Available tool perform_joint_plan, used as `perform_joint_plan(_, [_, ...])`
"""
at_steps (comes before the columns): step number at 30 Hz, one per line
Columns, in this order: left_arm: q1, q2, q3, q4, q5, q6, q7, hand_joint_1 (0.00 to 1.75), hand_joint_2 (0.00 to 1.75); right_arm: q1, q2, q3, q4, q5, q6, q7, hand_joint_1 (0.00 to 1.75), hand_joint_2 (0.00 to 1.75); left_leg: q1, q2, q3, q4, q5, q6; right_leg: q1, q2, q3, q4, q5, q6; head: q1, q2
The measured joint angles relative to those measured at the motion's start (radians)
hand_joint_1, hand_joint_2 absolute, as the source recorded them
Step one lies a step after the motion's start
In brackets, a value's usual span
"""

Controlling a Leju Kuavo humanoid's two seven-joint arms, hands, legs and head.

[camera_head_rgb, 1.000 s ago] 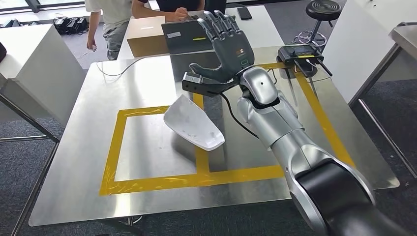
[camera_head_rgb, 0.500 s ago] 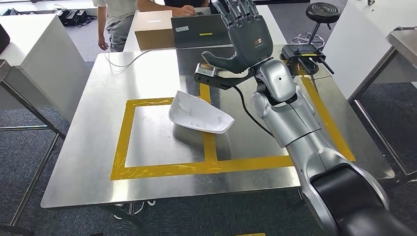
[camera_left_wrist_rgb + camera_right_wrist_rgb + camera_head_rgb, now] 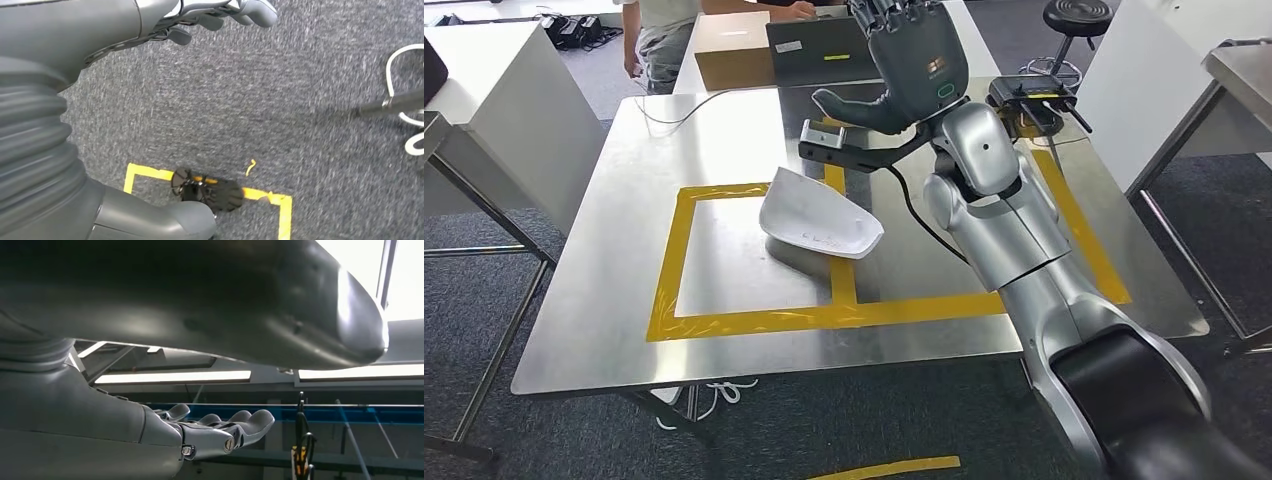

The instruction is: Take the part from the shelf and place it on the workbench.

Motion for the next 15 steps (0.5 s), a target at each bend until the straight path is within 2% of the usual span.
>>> perform_joint_plan(1, [0.000, 0.000, 0.000, 0.000, -0.003, 0.000, 0.000, 0.00, 1.75, 0.002, -0.001, 0.002, -0.006, 0.000, -0.001, 0.001, 0.00, 0.00, 0.000, -0.001, -0.011, 0.023, -0.023, -0.005, -0.003, -0.002, -0.004, -0.006, 0.008, -0.008, -0.002, 0.000])
perform_joint_plan(2, [-0.001, 0.000, 0.000, 0.000, -0.006, 0.000, -0.001, 0.00, 1.75, 0.005, -0.002, 0.003, -0.012, 0.000, -0.001, 0.002, 0.00, 0.00, 0.002, -0.001, -0.027, 0.065, -0.058, -0.009, -0.006, -0.003, -0.010, -0.009, 0.017, -0.014, -0.003, 0.000])
perform_joint_plan(4, [-0.003, 0.001, 0.000, 0.000, -0.011, 0.000, -0.001, 0.00, 1.75, 0.016, -0.009, 0.005, -0.026, 0.000, 0.003, 0.005, 0.00, 0.00, 0.003, -0.001, -0.064, 0.193, -0.134, -0.016, -0.005, -0.004, -0.027, -0.008, 0.031, -0.018, -0.005, 0.000])
perform_joint_plan(5, [-0.004, 0.002, 0.000, 0.000, -0.014, 0.000, 0.000, 0.00, 1.75, 0.024, -0.015, 0.006, -0.034, 0.001, 0.006, 0.006, 0.00, 0.00, 0.004, -0.001, -0.074, 0.243, -0.153, -0.019, -0.005, -0.004, -0.037, -0.007, 0.038, -0.018, -0.005, 0.000])
perform_joint_plan(6, [-0.004, 0.002, 0.000, 0.000, -0.018, 0.000, 0.001, 0.00, 1.75, 0.032, -0.020, 0.006, -0.042, 0.001, 0.008, 0.008, 0.00, 0.00, 0.004, -0.001, -0.070, 0.264, -0.152, -0.020, -0.005, -0.004, -0.046, -0.005, 0.045, -0.016, -0.005, 0.000])
perform_joint_plan(7, [-0.005, 0.002, 0.000, 0.000, -0.021, 0.000, 0.002, 0.00, 1.75, 0.038, -0.025, 0.006, -0.050, 0.001, 0.010, 0.009, 0.00, 0.00, 0.005, -0.001, -0.048, 0.247, -0.132, -0.021, -0.005, -0.004, -0.056, -0.002, 0.051, -0.014, -0.005, 0.000])
perform_joint_plan(8, [-0.005, 0.002, 0.000, 0.000, -0.023, 0.000, 0.003, 0.00, 1.75, 0.042, -0.030, 0.006, -0.058, 0.001, 0.011, 0.010, 0.00, 0.00, 0.006, -0.001, -0.009, 0.195, -0.104, -0.020, -0.006, -0.004, -0.066, 0.002, 0.057, -0.011, -0.005, 0.000])
perform_joint_plan(9, [-0.007, 0.003, 0.000, 0.000, -0.025, 0.000, 0.004, 0.00, 1.75, 0.044, -0.033, 0.006, -0.066, 0.001, 0.011, 0.011, 0.00, 0.00, 0.007, -0.001, 0.035, 0.127, -0.088, -0.019, -0.007, -0.003, -0.075, 0.006, 0.063, -0.007, -0.005, 0.000])
perform_joint_plan(10, [-0.008, 0.003, 0.000, 0.000, -0.026, 0.000, 0.005, 0.00, 1.75, 0.044, -0.037, 0.006, -0.073, 0.001, 0.012, 0.011, 0.00, 0.00, 0.005, -0.002, 0.076, 0.063, -0.080, -0.016, -0.006, -0.003, -0.083, 0.009, 0.069, -0.002, -0.005, 0.000])
perform_joint_plan(11, [-0.010, 0.003, 0.000, 0.000, -0.026, 0.000, 0.006, 0.00, 1.75, 0.045, -0.039, 0.006, -0.079, 0.001, 0.012, 0.011, 0.00, 0.00, 0.002, -0.004, 0.102, 0.017, -0.080, -0.012, -0.006, -0.002, -0.088, 0.010, 0.077, 0.004, -0.005, 0.000])
perform_joint_plan(12, [-0.010, 0.004, 0.000, 0.000, -0.026, -0.001, 0.006, 0.00, 1.75, 0.045, -0.041, 0.007, -0.084, 0.001, 0.013, 0.011, 0.00, 0.00, -0.001, -0.006, 0.111, -0.005, -0.085, -0.007, -0.006, -0.002, -0.091, 0.008, 0.085, 0.011, -0.005, 0.000])
perform_joint_plan(14, [-0.010, 0.004, 0.000, 0.000, -0.026, -0.001, 0.006, 0.00, 1.75, 0.048, -0.046, 0.007, -0.089, 0.001, 0.015, 0.011, 0.00, 0.00, -0.004, -0.007, 0.102, -0.012, -0.072, 0.008, -0.007, -0.002, -0.096, 0.001, 0.102, 0.023, -0.005, 0.000])
perform_joint_plan(15, [-0.010, 0.003, 0.000, 0.000, -0.026, -0.001, 0.007, 0.00, 1.75, 0.049, -0.050, 0.007, -0.090, 0.001, 0.016, 0.011, 0.00, 0.00, -0.002, -0.005, 0.094, -0.014, -0.062, 0.016, -0.008, -0.001, -0.101, 0.004, 0.095, 0.029, -0.005, 0.000])
